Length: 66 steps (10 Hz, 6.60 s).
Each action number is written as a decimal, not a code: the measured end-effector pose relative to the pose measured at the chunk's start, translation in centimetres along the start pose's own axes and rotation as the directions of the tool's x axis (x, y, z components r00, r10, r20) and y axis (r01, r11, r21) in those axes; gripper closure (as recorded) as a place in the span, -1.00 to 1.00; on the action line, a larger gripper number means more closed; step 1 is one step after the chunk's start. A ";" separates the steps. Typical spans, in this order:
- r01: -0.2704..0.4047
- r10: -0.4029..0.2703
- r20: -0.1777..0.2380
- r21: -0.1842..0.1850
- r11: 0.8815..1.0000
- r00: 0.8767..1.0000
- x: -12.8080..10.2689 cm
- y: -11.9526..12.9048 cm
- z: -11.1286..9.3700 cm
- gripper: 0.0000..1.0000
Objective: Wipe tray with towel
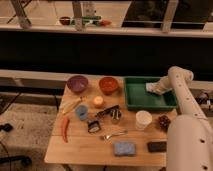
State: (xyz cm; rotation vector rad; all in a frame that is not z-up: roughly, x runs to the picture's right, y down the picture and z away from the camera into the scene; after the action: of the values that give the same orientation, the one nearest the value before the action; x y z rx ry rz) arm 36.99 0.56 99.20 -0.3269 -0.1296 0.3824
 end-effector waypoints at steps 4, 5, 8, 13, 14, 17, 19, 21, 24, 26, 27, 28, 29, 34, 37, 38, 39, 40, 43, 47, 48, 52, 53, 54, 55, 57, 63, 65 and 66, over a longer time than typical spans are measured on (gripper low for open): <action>0.069 -0.068 0.071 -0.023 0.997 0.995 -5.5 2.6 1.0 0.92; 0.082 -0.079 0.089 -0.030 0.996 0.993 -6.6 3.1 1.4 0.92; 0.125 -0.118 0.137 -0.046 0.991 0.984 -8.9 4.1 1.8 0.92; 0.131 -0.121 0.142 -0.068 0.989 0.982 -8.8 8.8 -1.4 0.92; 0.130 -0.117 0.148 -0.078 0.988 0.982 -8.8 10.1 -2.4 0.92; 0.119 -0.105 0.156 -0.082 0.990 0.982 -9.1 11.1 -3.3 0.92; 0.068 -0.059 0.144 -0.058 0.996 0.988 -7.3 10.4 -4.1 0.92; -0.009 0.010 0.123 -0.013 1.000 0.992 -4.2 9.0 -5.3 0.92; -0.109 0.107 0.078 0.016 0.994 0.991 -1.6 7.6 -5.5 0.92; -0.150 0.149 0.050 0.018 0.988 0.988 -0.3 7.3 -5.1 0.92; -0.174 0.173 0.030 0.016 0.985 0.984 0.4 7.1 -4.7 0.92; -0.195 0.195 0.008 0.012 0.981 0.981 1.0 7.0 -4.2 0.92; -0.209 0.209 -0.009 0.009 0.978 0.978 1.5 6.8 -3.7 0.92; -0.215 0.217 -0.039 0.032 0.976 0.975 2.3 5.3 -3.0 0.92; -0.185 0.187 -0.032 0.052 0.981 0.982 2.0 3.1 -2.7 0.92; -0.172 0.174 -0.032 0.058 0.983 0.984 1.7 2.2 -2.5 0.92; -0.161 0.163 -0.031 0.059 0.985 0.986 1.6 1.5 -2.1 0.92; -0.153 0.155 -0.030 0.063 0.986 0.987 1.6 0.8 -1.9 0.92; -0.132 0.134 -0.026 0.067 0.989 0.991 1.8 -0.7 -1.0 0.92; -0.082 0.082 0.007 0.048 0.995 0.997 -0.6 0.5 0.0 0.92; -0.067 0.066 0.026 0.038 0.997 0.997 -2.4 1.1 0.7 0.92; -0.018 0.017 0.097 0.010 1.000 0.995 -6.2 2.1 2.3 0.92; -0.011 0.011 0.109 0.007 1.000 0.994 -6.5 2.2 2.3 0.92; 0.002 -0.002 0.123 0.001 1.000 0.992 -7.4 2.4 2.3 0.92; 0.015 -0.014 0.134 -0.006 1.000 0.991 -8.3 2.8 2.2 0.92; 0.033 -0.030 0.135 -0.021 0.999 0.990 -8.3 4.4 1.2 0.92; 0.046 -0.036 0.139 -0.073 0.996 0.990 -8.5 10.5 -2.5 0.92; 0.017 -0.008 0.136 -0.068 0.998 0.991 -8.1 10.5 -2.8 0.92; -0.004 0.011 0.127 -0.056 0.998 0.992 -7.0 10.1 -3.1 0.92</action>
State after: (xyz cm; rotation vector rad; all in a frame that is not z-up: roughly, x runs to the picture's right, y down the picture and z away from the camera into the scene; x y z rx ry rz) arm 27.68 5.80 92.47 -0.3580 -0.2647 0.4080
